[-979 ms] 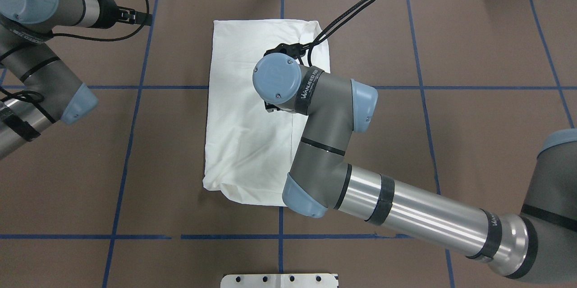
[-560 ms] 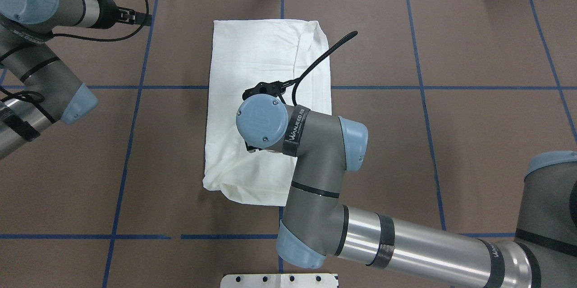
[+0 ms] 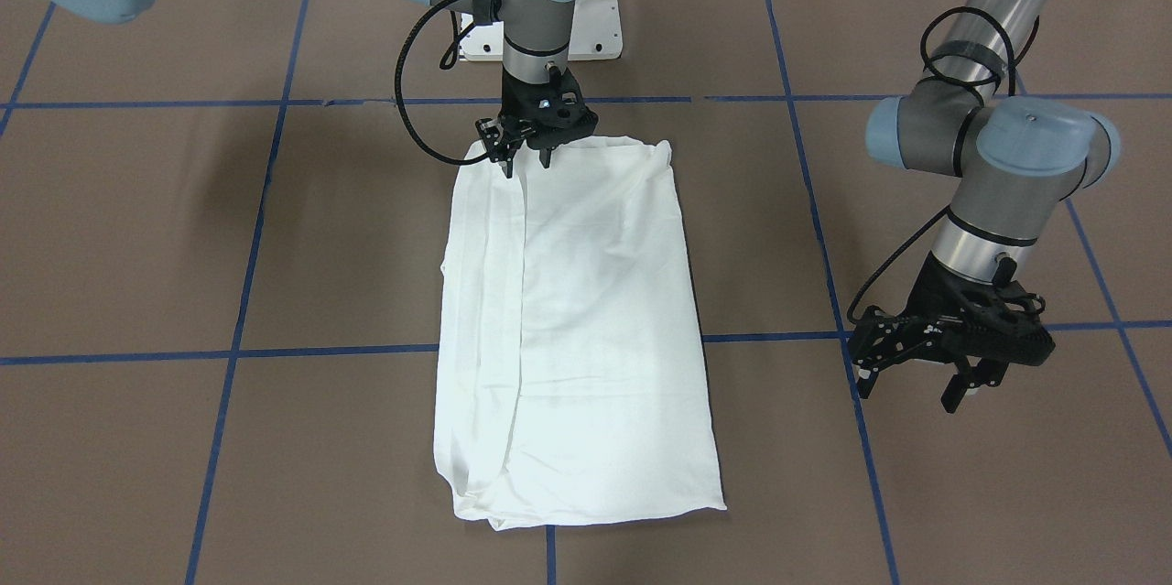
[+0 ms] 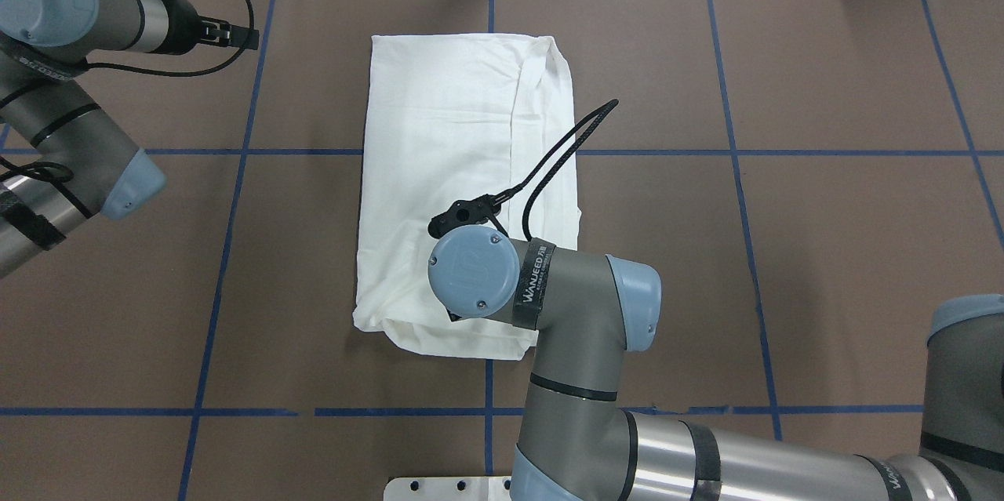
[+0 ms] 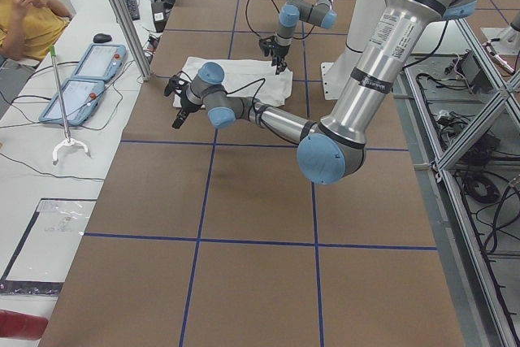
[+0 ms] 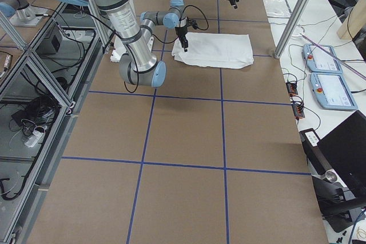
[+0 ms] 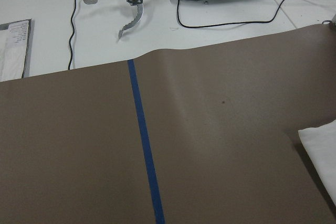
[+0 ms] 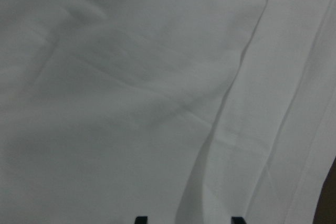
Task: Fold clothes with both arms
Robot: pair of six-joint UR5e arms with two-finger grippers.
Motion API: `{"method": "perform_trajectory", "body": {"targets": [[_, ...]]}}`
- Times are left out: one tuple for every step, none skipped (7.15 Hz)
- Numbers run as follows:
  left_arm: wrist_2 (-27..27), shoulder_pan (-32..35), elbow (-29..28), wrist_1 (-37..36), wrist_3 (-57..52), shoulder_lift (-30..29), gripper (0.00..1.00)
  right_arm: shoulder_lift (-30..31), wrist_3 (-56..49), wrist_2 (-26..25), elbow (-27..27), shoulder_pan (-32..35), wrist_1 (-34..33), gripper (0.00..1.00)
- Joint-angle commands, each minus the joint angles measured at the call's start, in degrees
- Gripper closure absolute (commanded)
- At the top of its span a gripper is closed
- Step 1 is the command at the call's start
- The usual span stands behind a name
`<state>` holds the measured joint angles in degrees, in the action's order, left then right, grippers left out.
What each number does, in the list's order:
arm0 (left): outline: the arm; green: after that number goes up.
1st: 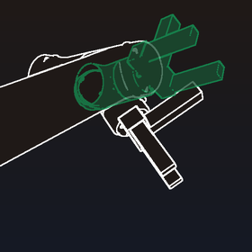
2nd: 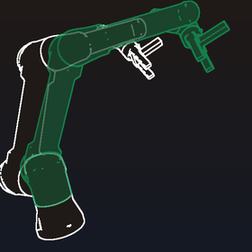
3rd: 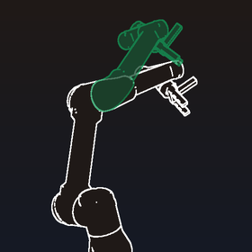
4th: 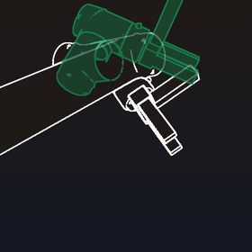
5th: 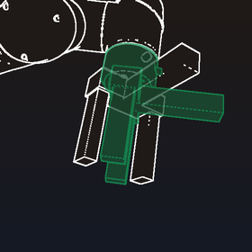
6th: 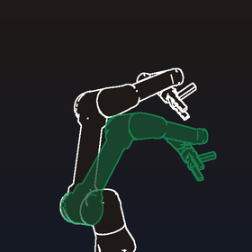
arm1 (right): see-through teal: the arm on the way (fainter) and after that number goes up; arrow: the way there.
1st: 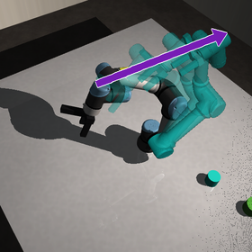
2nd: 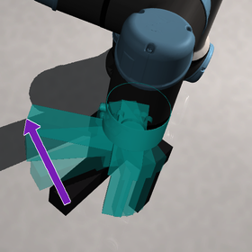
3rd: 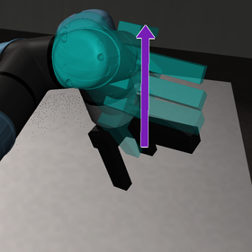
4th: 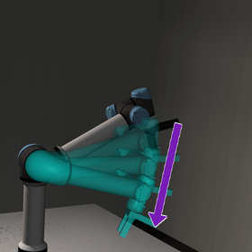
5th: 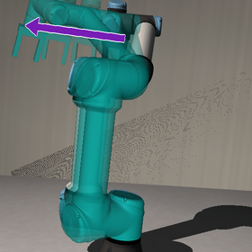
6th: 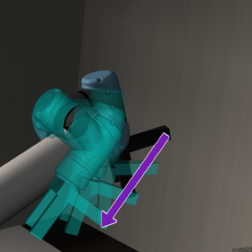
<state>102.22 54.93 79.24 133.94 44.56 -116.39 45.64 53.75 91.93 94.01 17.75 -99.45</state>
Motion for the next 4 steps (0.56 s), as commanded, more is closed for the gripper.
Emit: {"method": "perform_trajectory", "body": {"targets": [[0.0,0.0,0.0,0.0,0.0,0.0,0.00,0.4,-0.6,-0.1,0.2,-0.2,0.0,0.56],[0.0,0.0,0.0,0.0,0.1,0.0,0.00,0.3,-0.6,-0.3,0.3,-0.2,0.0,0.78],[0.0,0.0,0.1,0.0,0.1,0.0,0.00,0.9,-0.6,-0.8,0.7,-0.2,0.0,1.00],[0.0,0.0,0.1,0.0,0.1,0.0,0.00,1.7,-0.6,-1.2,1.5,-0.2,0.0,1.00]]}}
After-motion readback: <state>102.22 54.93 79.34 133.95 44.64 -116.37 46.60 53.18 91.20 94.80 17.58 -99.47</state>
